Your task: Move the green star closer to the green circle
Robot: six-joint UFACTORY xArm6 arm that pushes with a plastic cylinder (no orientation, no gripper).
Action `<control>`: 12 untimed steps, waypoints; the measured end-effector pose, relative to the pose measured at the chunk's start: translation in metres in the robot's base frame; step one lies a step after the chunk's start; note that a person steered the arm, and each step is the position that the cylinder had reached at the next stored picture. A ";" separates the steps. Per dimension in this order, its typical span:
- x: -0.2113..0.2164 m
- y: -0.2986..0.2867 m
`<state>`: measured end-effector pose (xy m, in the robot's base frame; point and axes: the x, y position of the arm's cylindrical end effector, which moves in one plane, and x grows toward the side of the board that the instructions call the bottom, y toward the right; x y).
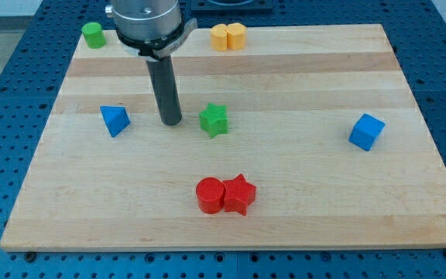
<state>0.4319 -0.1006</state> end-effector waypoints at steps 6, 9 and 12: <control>-0.014 0.001; -0.027 0.066; -0.087 -0.007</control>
<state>0.3451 -0.1075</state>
